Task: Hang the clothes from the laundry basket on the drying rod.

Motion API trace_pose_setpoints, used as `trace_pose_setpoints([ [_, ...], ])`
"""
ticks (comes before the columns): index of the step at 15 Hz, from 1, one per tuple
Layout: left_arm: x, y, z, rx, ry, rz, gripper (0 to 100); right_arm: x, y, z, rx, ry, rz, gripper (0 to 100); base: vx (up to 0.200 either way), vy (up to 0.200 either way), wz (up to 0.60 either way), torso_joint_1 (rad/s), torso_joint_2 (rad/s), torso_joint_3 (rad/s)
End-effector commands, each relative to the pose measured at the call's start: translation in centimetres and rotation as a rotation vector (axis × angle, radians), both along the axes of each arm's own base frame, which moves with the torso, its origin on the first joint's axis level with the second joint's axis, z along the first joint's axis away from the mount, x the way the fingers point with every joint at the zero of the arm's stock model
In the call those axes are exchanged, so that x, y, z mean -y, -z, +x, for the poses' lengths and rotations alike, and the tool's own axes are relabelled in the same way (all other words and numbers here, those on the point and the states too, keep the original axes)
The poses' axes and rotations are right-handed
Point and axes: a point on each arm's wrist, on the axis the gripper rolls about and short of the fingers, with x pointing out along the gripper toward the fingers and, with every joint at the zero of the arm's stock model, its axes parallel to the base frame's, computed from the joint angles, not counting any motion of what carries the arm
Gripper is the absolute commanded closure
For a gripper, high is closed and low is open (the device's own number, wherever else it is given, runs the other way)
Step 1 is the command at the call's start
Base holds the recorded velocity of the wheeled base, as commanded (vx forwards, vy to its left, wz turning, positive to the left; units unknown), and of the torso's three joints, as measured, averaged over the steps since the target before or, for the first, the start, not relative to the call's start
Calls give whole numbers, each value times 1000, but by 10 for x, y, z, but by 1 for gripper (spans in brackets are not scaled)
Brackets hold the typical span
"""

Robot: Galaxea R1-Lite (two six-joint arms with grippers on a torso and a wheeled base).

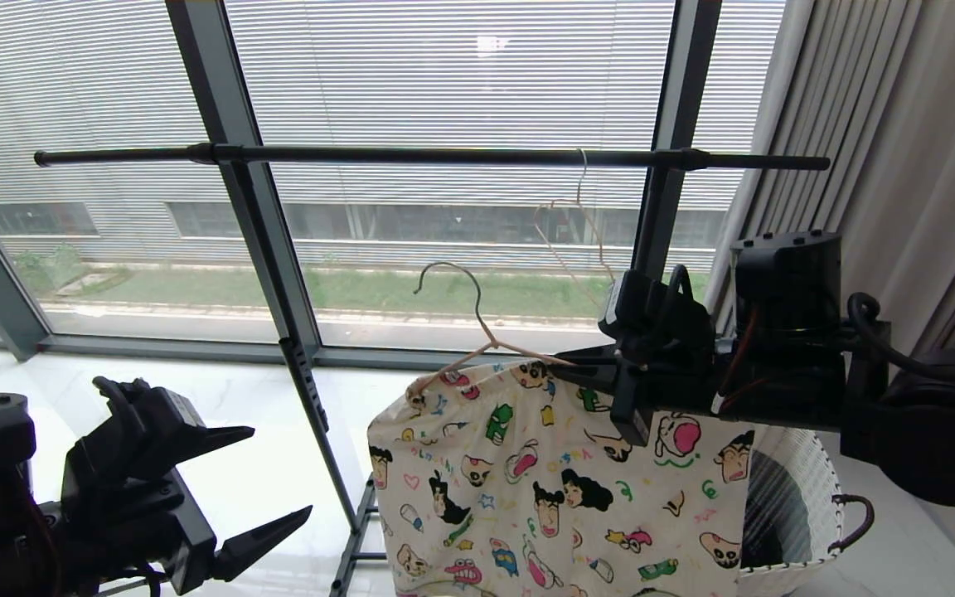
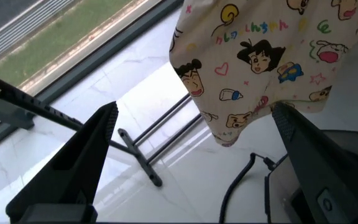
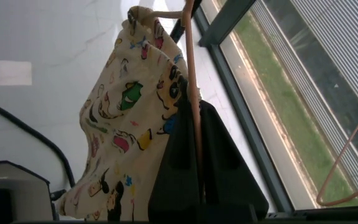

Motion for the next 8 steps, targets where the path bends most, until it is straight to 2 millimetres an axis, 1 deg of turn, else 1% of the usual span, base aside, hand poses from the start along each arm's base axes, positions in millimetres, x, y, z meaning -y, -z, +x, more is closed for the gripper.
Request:
trace_pose_setpoints([
  [1, -1, 6, 7, -38, -10, 1, 0, 3, -9, -5, 21, -6, 19, 100, 0, 0, 0, 0, 0, 0],
  [3, -1, 9, 9, -55, -10, 2, 0, 2, -11, -8, 25, -15, 23, 100, 0, 0, 0, 0, 0, 0],
  [4, -5, 14, 15, -73, -31, 1, 0, 1, -16, -9, 47, -30, 49, 100, 0, 0, 0, 0, 0, 0],
  [6, -13, 19, 33, -44, -74, -5, 0, -1, -21, -11, 75, -38, 79, 100, 0, 0, 0, 0, 0, 0],
  [8, -17, 28, 54, 0, -92, -29, 0, 1, -29, -15, 97, -44, 100, 100, 0, 0, 0, 0, 0, 0],
])
